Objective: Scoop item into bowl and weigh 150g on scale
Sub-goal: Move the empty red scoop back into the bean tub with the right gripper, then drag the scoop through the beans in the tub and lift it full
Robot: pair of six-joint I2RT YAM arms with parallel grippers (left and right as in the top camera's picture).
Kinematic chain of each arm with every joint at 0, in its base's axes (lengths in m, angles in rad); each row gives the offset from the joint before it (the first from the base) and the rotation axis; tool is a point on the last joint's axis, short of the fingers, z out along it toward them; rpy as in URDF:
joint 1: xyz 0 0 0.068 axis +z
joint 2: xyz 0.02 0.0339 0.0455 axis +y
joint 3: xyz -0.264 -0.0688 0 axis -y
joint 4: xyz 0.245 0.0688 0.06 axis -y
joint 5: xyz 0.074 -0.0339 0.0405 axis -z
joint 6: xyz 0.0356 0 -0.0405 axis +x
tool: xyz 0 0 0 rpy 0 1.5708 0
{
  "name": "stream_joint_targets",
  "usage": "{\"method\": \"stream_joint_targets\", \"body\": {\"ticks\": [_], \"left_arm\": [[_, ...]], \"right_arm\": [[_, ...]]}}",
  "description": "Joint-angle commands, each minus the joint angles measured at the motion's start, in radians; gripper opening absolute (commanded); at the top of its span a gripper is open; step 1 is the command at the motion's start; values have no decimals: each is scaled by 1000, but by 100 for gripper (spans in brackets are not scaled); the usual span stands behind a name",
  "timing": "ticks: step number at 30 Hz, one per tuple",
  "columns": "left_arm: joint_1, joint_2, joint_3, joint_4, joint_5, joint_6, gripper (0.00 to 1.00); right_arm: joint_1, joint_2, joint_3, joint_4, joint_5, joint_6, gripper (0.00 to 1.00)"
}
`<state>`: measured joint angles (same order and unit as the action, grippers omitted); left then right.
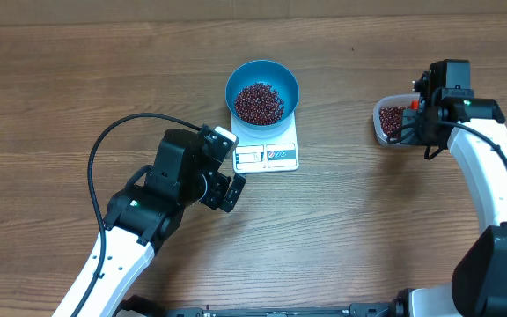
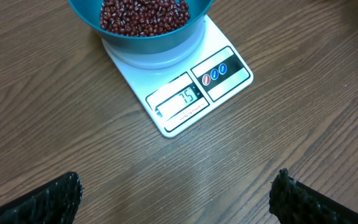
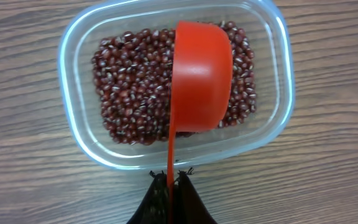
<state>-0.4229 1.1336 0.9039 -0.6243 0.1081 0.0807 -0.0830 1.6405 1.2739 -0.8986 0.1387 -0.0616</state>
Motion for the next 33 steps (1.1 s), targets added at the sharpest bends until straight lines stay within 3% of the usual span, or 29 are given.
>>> {"method": "stream_joint_targets", "body": {"ticks": [1, 11, 33], "left_arm": [[4, 5, -5, 0, -7, -6, 99], [4, 5, -5, 0, -7, -6, 100], [4, 5, -5, 0, -7, -6, 100]], "right_arm": [[-10, 21, -4, 12, 45, 14, 4], [-56, 91, -4, 39, 49, 66, 4], [-68, 142, -4, 44, -304, 31, 4]]}}
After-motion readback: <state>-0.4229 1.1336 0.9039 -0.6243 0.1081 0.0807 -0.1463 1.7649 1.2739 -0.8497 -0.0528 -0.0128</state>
